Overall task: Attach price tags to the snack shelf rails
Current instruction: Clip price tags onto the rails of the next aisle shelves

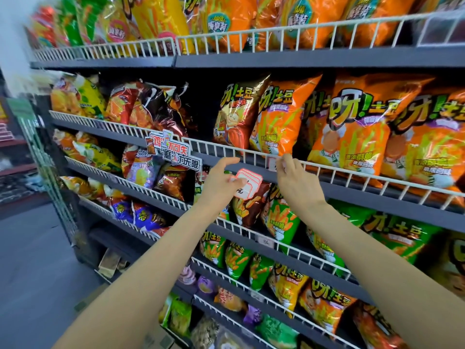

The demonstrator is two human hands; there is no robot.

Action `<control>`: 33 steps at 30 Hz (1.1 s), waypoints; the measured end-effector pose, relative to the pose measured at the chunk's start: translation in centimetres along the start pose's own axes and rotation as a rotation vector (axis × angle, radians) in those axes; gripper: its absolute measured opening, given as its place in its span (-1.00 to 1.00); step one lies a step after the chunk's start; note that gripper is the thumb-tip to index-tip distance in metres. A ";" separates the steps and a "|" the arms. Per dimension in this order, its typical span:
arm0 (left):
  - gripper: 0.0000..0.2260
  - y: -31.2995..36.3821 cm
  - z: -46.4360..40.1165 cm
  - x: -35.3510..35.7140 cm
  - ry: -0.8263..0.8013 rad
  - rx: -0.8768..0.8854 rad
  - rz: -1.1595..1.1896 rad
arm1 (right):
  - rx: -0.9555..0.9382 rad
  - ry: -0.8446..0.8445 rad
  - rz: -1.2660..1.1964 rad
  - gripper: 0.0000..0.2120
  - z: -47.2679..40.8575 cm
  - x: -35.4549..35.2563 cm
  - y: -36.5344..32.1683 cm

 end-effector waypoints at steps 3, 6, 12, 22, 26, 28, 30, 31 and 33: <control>-0.71 -0.5 -0.1 -0.7 0.026 -0.008 -0.003 | 0.018 -0.029 -0.002 -0.46 0.1 0.3 -0.3; -0.81 -0.7 -0.2 -1.7 0.042 -0.014 0.001 | 0.069 -0.025 -0.108 -0.52 -0.2 -0.2 -0.9; -0.87 -1.9 -1.2 -5.9 0.049 0.017 0.032 | 0.126 -0.074 -1.169 -0.72 -2.5 -3.9 -5.9; -0.87 -8.2 -5.0 -22.4 0.069 0.044 -0.064 | 0.156 -0.131 -1.360 -0.90 -10.0 -5.6 -22.6; -0.83 -10.4 -7.2 -28.2 0.071 0.060 -0.093 | 0.163 -0.085 -1.333 -0.91 -13.4 -5.7 -28.7; -0.86 -11.5 -8.6 -30.9 0.075 0.058 -0.112 | 0.198 -0.062 -1.344 -0.92 -15.3 -5.4 -31.4; -0.86 -12.8 -10.1 -32.9 0.088 0.041 -0.126 | 0.219 -0.040 -1.345 -0.95 -17.0 -5.1 -33.7; -0.85 -13.3 -10.8 -33.8 0.093 0.037 -0.127 | 0.221 -0.022 -1.341 -0.96 -17.8 -4.8 -34.7; -0.83 -14.4 -12.5 -35.3 0.099 0.032 -0.108 | 0.222 0.015 -1.332 -0.96 -19.6 -4.3 -36.4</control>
Point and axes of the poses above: each hand's wrist, its own z-axis away from the middle knuckle, its own x-axis out of the palm, y = z × x, the point moved 2 cm from there along -z, towards the middle knuckle, and after that the axes turned 2 degrees about y, right-handed, at the moved point
